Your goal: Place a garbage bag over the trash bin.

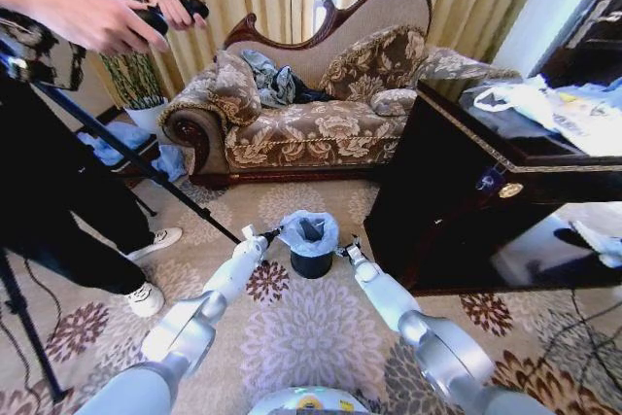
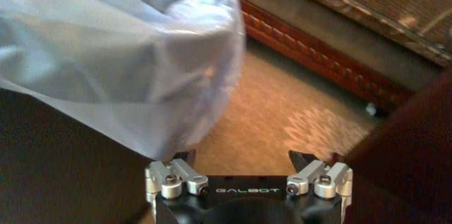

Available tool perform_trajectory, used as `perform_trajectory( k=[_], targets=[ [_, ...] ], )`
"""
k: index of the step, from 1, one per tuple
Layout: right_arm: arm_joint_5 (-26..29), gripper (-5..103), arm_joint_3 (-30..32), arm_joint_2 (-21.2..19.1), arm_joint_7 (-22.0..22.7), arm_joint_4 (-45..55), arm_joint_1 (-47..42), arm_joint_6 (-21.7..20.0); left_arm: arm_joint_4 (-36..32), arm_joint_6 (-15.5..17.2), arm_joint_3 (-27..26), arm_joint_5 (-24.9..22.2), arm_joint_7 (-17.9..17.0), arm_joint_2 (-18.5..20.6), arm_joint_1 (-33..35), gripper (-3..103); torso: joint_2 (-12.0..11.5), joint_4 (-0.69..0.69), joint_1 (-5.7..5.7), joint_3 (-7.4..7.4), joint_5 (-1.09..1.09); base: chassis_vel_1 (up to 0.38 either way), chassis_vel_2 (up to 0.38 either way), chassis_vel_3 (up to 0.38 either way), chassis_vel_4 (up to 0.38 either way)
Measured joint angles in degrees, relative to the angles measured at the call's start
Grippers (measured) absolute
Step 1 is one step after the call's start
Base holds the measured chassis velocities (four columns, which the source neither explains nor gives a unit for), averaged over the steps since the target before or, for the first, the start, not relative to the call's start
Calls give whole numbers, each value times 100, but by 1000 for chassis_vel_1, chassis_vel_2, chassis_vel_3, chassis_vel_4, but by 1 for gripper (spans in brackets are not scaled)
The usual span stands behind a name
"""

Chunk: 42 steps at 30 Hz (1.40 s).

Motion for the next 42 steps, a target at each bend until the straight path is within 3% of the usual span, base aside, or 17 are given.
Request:
perform_trajectory(
  k=[6,7,13,15,17,26,29,32,33,34,35,36,37,38,40,41,42],
  targets=[
    [188,99,40,-491,-112,848,-283,-399,-360,190,72,-99,-60,188,164,52,0,-2,0,0,1,0,0,0,0],
    [206,99,68,-569,-142,985,-325,-438,-422,225,87,-117,-66,229,191,52,0,-3,0,0,0,0,0,0,0],
    [326,100,180,-1063,-293,1808,-583,-695,-798,370,150,-130,-36,466,407,80,0,-1,0,0,2,0,0,0,0],
    [350,100,200,-1109,-315,1914,-626,-756,-832,375,159,-123,-32,486,429,80,0,-1,0,0,2,0,0,0,0],
    [562,100,295,-1349,-385,2523,-875,-1038,-1048,403,189,108,-51,607,581,95,0,-2,0,0,0,0,0,0,0],
    [1003,100,558,-1739,-437,3788,-1408,-1498,-2060,420,249,499,-142,1099,1188,100,0,-1,0,0,2,0,0,0,0],
    [1326,100,803,-1941,-359,4619,-1807,-1682,-3254,491,218,886,-291,1747,1640,100,0,-1,0,0,1,0,0,0,0],
    [1384,100,850,-1971,-331,4752,-1892,-1719,-3486,514,188,959,-310,1881,1725,100,0,-1,0,-1,0,0,0,0,0],
    [1452,100,938,-2020,-297,4966,-2030,-1762,-3934,533,120,1083,-360,2115,1893,100,0,-1,0,-1,3,0,0,0,0],
    [1564,100,1137,-2107,-195,5372,-2299,-1842,-4677,426,1,1464,-421,2526,2201,102,0,0,0,-1,-1,0,0,0,0],
    [1613,100,1234,-2142,-161,5529,-2414,-1879,-4901,259,-53,1745,-433,2665,2293,98,0,0,-1,-1,1,0,0,0,0],
    [1662,100,1384,-2191,-118,5761,-2578,-1928,-5049,-157,-100,2254,-465,2804,2331,97,0,0,-1,-1,2,0,0,0,0],
    [1662,100,1384,-2191,-118,5761,-2578,-1928,-5049,-157,-100,2254,-465,2804,2331,97,0,0,-1,-1,2,0,0,0,0],
    [1705,100,1501,-2229,-79,5950,-2714,-1969,-5056,-724,-114,2786,-517,2883,2287,95,0,0,-1,-1,1,0,0,0,0],
    [1765,100,1656,-2271,-17,6181,-2894,-2016,-4972,-1289,-128,3340,-559,2912,2105,93,0,1,-1,0,-3,0,0,0,0],
    [1801,100,1810,-2301,51,6405,-3100,-2035,-4812,-1819,-155,3800,-561,2897,1763,86,0,0,0,0,2,0,0,0,0],
    [1801,100,1810,-2301,51,6405,-3100,-2035,-4812,-1819,-155,3800,-561,2897,1763,86,0,0,0,0,2,0,0,0,0]
  ],
)
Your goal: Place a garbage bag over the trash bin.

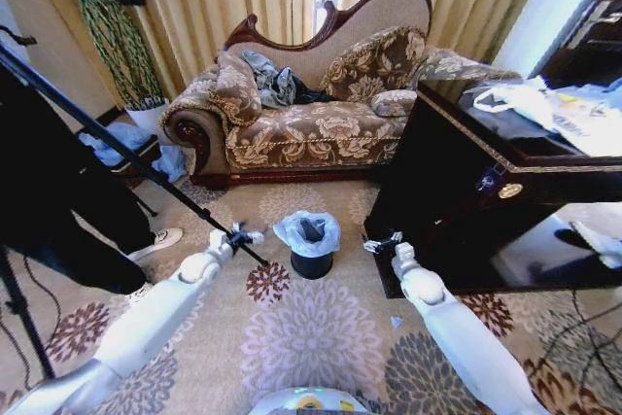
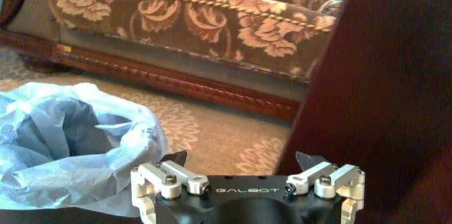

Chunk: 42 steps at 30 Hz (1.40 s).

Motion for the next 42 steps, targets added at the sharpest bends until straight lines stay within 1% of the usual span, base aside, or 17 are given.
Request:
perform_trajectory(
  k=[3,5,7,9,11,12,14,16,19,20,22,23,25,27,30,35,42],
  targets=[
    [62,100,452,-37,110,515,-555,-26,827,-1221,193,579,26,-257,-1018,85,0,-2,0,0,-5,0,0,0,0],
    [89,100,702,-34,142,747,-844,-42,1085,-1355,233,698,101,-377,-1417,85,0,-4,1,0,-1,0,0,0,0],
    [118,100,925,-17,155,943,-1108,-52,1229,-1286,261,808,116,-466,-1735,82,0,-3,1,1,2,0,0,0,0],
    [194,100,1328,39,161,1335,-1661,-23,1575,-1240,346,935,136,-693,-2309,92,0,-3,0,0,5,0,0,0,0],
    [237,100,1443,71,171,1459,-1830,-11,1689,-1270,382,874,175,-757,-2434,94,0,-4,0,0,5,0,0,0,0],
    [306,100,1612,142,197,1658,-2085,-9,1803,-1252,488,681,223,-825,-2597,86,0,-6,0,0,-1,0,0,0,0],
    [327,100,1714,201,219,1774,-2236,-8,1821,-1154,561,557,232,-852,-2662,87,0,-4,1,0,-3,0,0,0,0],
    [328,100,1890,343,277,1978,-2525,8,1946,-1158,682,537,320,-958,-2809,97,0,0,0,1,-1,0,0,0,0],
    [308,100,1988,446,230,2043,-2690,87,2014,-1039,777,523,395,-1037,-2907,99,0,0,0,0,-3,0,0,0,0],
    [231,100,2064,542,127,2051,-2809,223,2008,-664,903,370,656,-1025,-3005,99,0,-1,0,0,-1,0,0,0,0],
    [190,100,2088,582,80,2052,-2851,279,2064,-578,995,267,841,-1025,-3071,102,0,0,0,0,0,0,0,0,0],
    [130,100,2122,642,6,2063,-2915,343,2258,-569,1157,87,1172,-1038,-3191,100,0,-2,-1,0,5,0,0,0,0],
    [-4,100,2179,762,-111,2070,-3026,449,3099,-1050,1734,-310,2122,-1185,-3515,99,0,-1,-1,0,-4,0,0,0,0],
    [-30,100,2195,789,-128,2070,-3043,469,3262,-1153,1908,-356,2310,-1203,-3566,99,0,-2,0,1,-5,0,0,0,0],
    [-120,100,2252,924,-182,2003,-3089,558,3551,-1376,2680,-330,2957,-1113,-3603,100,0,0,0,1,0,0,0,0,0],
    [-218,100,2238,1095,-225,1817,-3054,716,3900,-1759,3070,126,3231,-1333,-3539,100,0,2,0,1,-3,0,0,0,0],
    [-248,100,2238,1149,-280,1634,-3057,878,4713,-2160,3083,1020,3154,-1913,-3649,100,0,-3,0,1,1,0,0,0,0]
  ],
)
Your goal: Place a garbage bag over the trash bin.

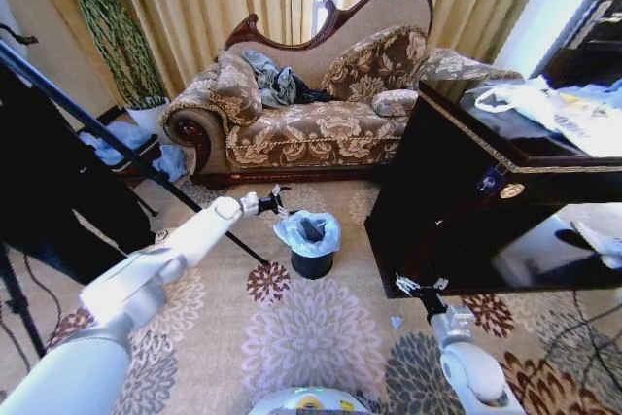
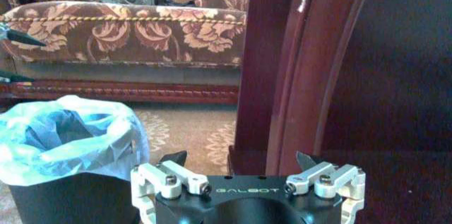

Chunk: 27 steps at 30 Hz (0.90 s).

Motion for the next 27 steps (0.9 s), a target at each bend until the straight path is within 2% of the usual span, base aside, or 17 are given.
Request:
perform_trajectory(
  k=[1,3,5,14,16,18,19,22,24,25,27],
  targets=[
    [6,100,14,1,-10,-22,-5,30,340,-108,-9,313,-107,-190,-66,100,0,1,0,0,0,0,0,0,0],
    [12,100,21,3,-10,-25,-6,42,506,-157,-26,478,-157,-275,-89,100,0,1,0,0,-1,0,0,0,0],
    [33,100,23,11,-11,-27,-4,69,872,-223,-56,866,-323,-480,-125,100,0,2,0,0,-2,0,0,0,0],
    [33,100,-24,148,-60,-58,-56,273,1126,-208,-103,1458,-792,-704,-48,100,0,2,0,0,-3,0,0,0,0],
    [27,100,-82,173,-251,-39,-119,465,1242,-138,-174,1677,-1010,-769,-46,100,0,2,0,0,-1,0,0,0,0],
    [31,100,-95,177,-337,-18,-137,519,1274,-101,-218,1750,-1072,-791,-46,100,0,2,0,0,-1,0,0,0,0],
    [37,100,-134,187,-536,42,-173,669,1336,-15,-286,1847,-1199,-835,-43,100,0,2,0,0,-2,0,0,0,0],
    [49,100,-182,202,-708,90,-210,808,1398,104,-352,1900,-1370,-875,-32,100,0,2,0,0,-2,0,0,0,0],
    [85,100,-249,217,-1051,163,-284,1001,1479,357,-462,1907,-1691,-931,-24,100,0,2,0,0,-2,0,0,0,0],
    [85,100,-249,217,-1051,163,-284,1001,1479,357,-462,1907,-1691,-931,-24,100,0,2,0,0,-2,0,0,0,0],
    [86,100,-309,214,-1184,179,-325,1095,1590,494,-566,1890,-1915,-987,-24,100,0,2,0,0,-2,0,0,0,0]
  ],
)
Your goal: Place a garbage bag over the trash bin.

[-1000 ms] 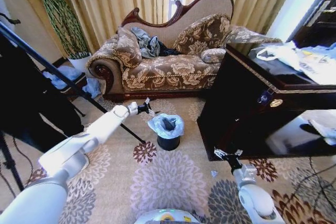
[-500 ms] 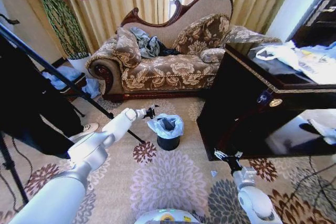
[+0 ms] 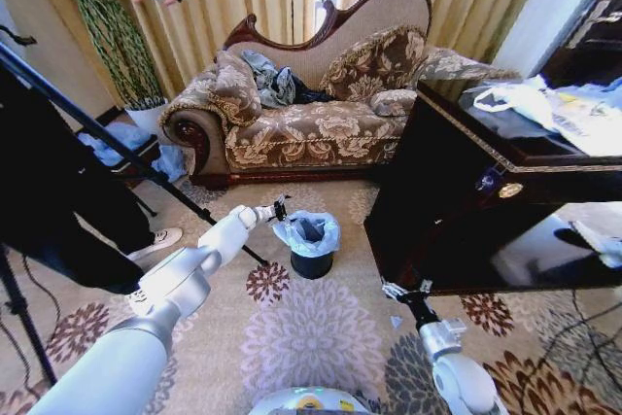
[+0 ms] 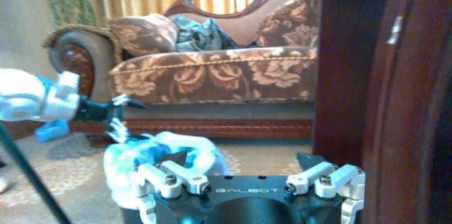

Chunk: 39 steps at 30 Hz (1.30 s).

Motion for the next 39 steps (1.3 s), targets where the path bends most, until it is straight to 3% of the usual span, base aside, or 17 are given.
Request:
perform_trajectory(
  k=[3,6,8,10,12,15,17,19,21,28,33,39],
  targets=[
    [9,100,-44,-8,-77,0,-26,85,65,92,-86,-61,-164,-27,-1,100,0,0,0,0,0,0,0,0,0],
    [65,100,-135,-17,-450,49,-92,296,187,315,-454,-100,-489,-66,7,100,0,0,0,0,0,0,0,0,0],
    [74,100,-162,-18,-506,58,-97,331,210,362,-549,-100,-540,-75,9,100,0,0,0,0,0,0,0,0,0],
    [90,100,-289,-22,-668,86,-104,429,360,535,-1090,-106,-660,-137,11,100,0,0,0,0,2,0,0,0,0],
    [90,100,-321,-19,-689,88,-103,446,380,583,-1259,-121,-671,-149,23,100,0,1,0,0,0,0,0,0,0],
    [152,100,-450,-30,-659,140,-83,453,143,668,-1524,-407,-712,-72,191,100,0,-1,0,0,0,0,0,0,0],
    [272,100,-613,-158,-565,214,-1,344,-389,624,-1305,-918,-532,167,395,100,0,0,0,0,1,0,0,0,0],
    [288,100,-648,-187,-551,216,40,321,-452,564,-1251,-991,-446,202,414,100,0,1,0,0,1,0,0,0,0],
    [296,100,-744,-234,-454,183,245,217,-561,219,-990,-1194,69,273,413,100,0,2,0,0,1,0,0,0,0],
    [239,100,-787,-232,-358,143,211,167,-425,69,-357,-1485,683,202,302,100,0,-2,0,0,2,0,0,0,0],
    [175,100,-747,-173,-359,100,97,250,-326,47,-51,-1538,916,167,327,100,0,0,0,0,2,0,0,0,0],
    [101,100,-754,-93,-395,54,-52,358,-238,66,0,-1509,874,99,361,100,0,0,0,0,1,0,0,0,0]
  ],
)
